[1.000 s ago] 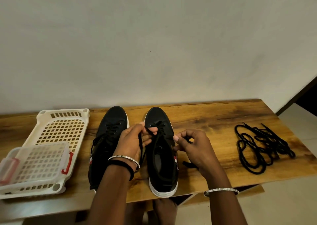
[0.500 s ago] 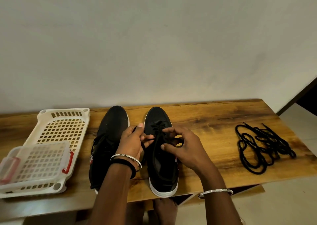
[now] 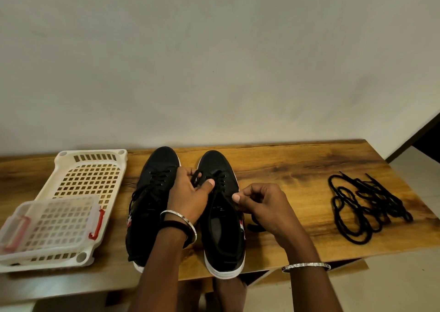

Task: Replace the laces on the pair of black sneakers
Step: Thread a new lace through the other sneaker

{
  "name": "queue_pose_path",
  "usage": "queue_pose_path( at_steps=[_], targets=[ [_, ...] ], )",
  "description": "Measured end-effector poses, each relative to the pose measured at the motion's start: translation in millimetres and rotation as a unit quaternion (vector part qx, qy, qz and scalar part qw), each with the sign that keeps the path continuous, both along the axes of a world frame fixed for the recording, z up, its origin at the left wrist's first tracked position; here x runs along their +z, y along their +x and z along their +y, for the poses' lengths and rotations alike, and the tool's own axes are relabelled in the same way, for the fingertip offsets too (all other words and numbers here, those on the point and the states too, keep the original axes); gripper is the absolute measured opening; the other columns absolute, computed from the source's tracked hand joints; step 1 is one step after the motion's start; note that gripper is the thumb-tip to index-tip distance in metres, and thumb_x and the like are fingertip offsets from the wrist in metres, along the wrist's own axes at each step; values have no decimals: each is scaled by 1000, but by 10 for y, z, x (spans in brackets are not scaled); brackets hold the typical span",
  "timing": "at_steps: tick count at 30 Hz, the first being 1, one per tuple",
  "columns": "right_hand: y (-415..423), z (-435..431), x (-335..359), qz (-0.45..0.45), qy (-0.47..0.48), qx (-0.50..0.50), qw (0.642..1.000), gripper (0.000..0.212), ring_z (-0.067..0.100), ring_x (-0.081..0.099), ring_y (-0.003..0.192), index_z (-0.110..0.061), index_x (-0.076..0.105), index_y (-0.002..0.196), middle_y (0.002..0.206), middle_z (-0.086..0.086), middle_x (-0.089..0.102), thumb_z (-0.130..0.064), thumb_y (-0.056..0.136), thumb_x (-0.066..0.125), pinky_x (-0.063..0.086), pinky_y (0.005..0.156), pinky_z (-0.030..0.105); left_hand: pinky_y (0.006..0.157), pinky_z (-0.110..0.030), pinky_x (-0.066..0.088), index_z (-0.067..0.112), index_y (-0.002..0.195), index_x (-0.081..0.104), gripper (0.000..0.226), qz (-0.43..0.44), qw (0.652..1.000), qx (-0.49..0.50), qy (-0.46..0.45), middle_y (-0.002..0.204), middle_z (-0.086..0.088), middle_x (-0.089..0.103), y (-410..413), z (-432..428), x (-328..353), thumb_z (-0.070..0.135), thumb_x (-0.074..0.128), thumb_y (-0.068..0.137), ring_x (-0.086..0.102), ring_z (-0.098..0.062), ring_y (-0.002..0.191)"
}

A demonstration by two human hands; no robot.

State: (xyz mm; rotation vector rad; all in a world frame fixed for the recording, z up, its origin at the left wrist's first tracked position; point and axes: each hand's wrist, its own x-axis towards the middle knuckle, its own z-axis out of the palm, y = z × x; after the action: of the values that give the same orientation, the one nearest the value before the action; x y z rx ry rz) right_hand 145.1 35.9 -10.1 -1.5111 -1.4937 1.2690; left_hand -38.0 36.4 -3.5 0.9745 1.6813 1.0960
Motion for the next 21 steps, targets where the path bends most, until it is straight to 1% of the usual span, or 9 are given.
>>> queue_pose_path(
  at_steps=[1,3,6,8,9,11,13,17,21],
  targets=[
    [-6,1,-10,-10,4,-3,1000,7,16,74,82,-18,77,83,81,2,76,-23,87,78,60,86,45,85,-38,57,30,102,46,35,33,999,-22,5,104,8,60,0,-19,12,19,75,85,66,-14,93],
    [-25,8,-29,-33,23,-12,999,10,15,74,80,-19,74,81,79,0,74,-25,90,76,61,83,45,82,-32,56,29,110,45,45,50,996,-67,13,108,11,60,-16,-39,18,16,78,82,66,-12,97],
    [-49,12,-22,-59,42,-28,997,14,13,73,74,-21,71,79,77,-2,71,-26,92,73,61,75,43,86,-44,59,32,115,45,58,75,991,-113,20,107,-2,66,-52,-66,36,14,83,75,69,-23,96],
    [-60,12,-8,-73,49,-29,996,15,10,73,71,-21,69,79,78,-3,71,-25,92,72,60,73,41,83,-49,58,32,115,47,57,128,985,-116,25,107,-12,67,-61,-84,59,18,84,73,69,-29,94],
    [-65,9,2,-77,49,-28,995,15,9,73,69,-20,69,79,78,-3,70,-25,93,72,60,74,42,83,-46,58,30,116,49,56,165,978,-126,27,107,-12,67,-61,-89,75,21,84,74,69,-28,93],
    [-69,-3,21,-72,42,-28,996,14,9,73,67,-18,69,80,79,-5,70,-23,94,71,61,76,44,82,-34,55,26,117,53,50,252,955,-154,29,107,-2,65,-60,-104,110,31,82,77,64,-18,93],
    [-72,-5,30,-70,37,-33,996,14,9,74,67,-17,68,81,81,-5,70,-21,94,71,61,77,45,77,-23,43,23,112,57,45,315,935,-163,27,107,8,57,-78,-107,129,41,80,78,54,-9,95],
    [-80,-3,11,-85,45,-47,994,14,11,74,67,-20,68,80,84,-2,71,-22,93,72,61,75,48,61,-17,35,23,92,62,36,325,929,-175,7,97,8,59,-101,-124,121,50,80,75,52,-4,83],
    [-75,9,-39,-98,55,-59,992,15,17,74,74,-30,66,76,83,-5,71,-30,90,73,61,73,49,67,-19,38,24,85,67,33,324,931,-169,13,95,7,63,-98,-124,123,50,82,71,57,-8,87]
  ],
)
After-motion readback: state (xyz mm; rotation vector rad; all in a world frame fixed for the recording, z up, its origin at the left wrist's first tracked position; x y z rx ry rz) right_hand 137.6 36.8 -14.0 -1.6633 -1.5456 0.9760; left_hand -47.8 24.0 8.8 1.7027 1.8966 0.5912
